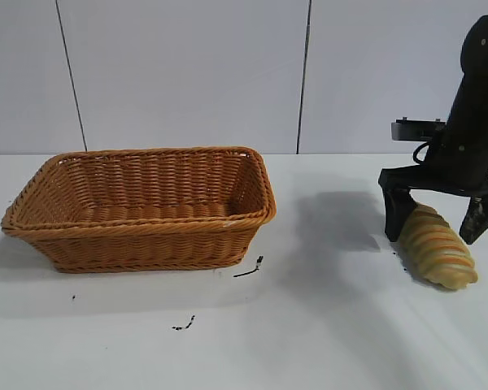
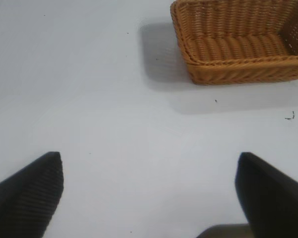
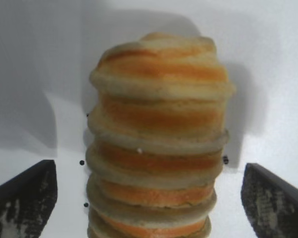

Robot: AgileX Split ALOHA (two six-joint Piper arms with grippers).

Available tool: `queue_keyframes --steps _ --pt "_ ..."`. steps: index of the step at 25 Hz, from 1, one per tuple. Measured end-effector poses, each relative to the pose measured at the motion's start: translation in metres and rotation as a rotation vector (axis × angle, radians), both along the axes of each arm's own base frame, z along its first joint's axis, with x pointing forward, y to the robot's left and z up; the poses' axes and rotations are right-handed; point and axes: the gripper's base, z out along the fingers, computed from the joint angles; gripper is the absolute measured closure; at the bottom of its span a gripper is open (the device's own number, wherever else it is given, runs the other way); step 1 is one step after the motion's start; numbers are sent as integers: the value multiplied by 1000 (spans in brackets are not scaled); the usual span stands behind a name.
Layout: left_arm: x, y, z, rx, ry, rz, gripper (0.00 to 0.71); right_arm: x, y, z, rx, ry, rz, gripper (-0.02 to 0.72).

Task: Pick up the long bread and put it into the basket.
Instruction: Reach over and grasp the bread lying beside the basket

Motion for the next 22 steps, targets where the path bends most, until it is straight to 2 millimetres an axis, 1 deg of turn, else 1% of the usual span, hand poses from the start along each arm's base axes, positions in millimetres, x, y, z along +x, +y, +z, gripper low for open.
queue_keyframes --steps 6,7,9,12,13,15,17,21,22 --pt "0 0 0 0 0 0 17 0 0 -2 0 5 0 19" --pt "0 0 0 0 0 0 17 0 0 -2 0 5 0 55" --pt "0 0 0 0 0 0 17 0 0 -2 0 9 0 196" --pt "0 0 0 0 0 0 17 -2 0 -2 1 26 2 503" --pt "0 0 0 0 0 0 17 -2 0 -1 1 31 2 545" --pt "0 0 0 0 0 0 17 -3 0 3 -2 27 6 550" --pt "0 0 0 0 0 0 17 -2 0 14 -6 9 10 550" --pt "0 0 0 0 0 0 17 -2 -1 54 -7 -49 17 552" --pt "0 0 0 0 0 0 17 -2 0 69 -6 -68 18 552"
